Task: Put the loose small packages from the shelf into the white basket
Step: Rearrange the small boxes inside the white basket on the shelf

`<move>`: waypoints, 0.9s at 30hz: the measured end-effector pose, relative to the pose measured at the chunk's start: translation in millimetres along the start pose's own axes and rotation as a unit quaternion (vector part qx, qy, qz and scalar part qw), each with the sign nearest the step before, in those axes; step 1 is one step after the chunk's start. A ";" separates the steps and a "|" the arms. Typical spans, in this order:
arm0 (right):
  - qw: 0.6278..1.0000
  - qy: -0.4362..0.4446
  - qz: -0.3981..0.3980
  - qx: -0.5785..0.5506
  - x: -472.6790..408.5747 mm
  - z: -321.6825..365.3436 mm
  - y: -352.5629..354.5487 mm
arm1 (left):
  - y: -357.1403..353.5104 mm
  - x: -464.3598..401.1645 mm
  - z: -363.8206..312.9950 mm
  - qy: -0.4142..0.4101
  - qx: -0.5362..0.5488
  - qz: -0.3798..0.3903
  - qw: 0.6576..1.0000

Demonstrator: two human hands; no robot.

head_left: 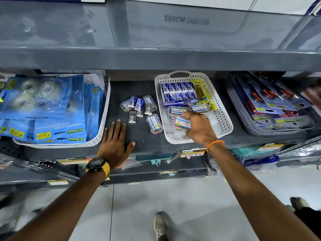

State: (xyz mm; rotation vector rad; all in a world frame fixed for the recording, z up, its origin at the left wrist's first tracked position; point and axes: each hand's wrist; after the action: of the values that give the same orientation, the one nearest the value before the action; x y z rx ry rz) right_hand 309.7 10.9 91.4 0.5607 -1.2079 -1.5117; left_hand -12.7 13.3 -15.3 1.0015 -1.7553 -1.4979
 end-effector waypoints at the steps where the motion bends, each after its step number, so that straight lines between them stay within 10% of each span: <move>1: 1.000 -0.001 0.022 0.002 -1.2 -1.8 -0.3 | -0.6 -0.1 0.2 0.000 0.000 -0.001 1.000; 27: 0.990 0.007 0.103 0.101 -5.2 5.7 2.9 | -5.1 -2.8 3.8 0.000 0.006 -0.014 1.000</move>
State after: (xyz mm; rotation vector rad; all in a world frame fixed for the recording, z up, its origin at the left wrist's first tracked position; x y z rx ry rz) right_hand 307.9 18.1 94.8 0.5604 -1.3726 -1.2196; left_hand -13.6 17.3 -20.9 1.0360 -1.7593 -1.5061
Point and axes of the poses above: each hand's wrist, its own x-axis away from the middle knuckle, its own y-axis out of the back of the hand, z = x × y, and after that the axes turned 14 degrees about -y, right-handed
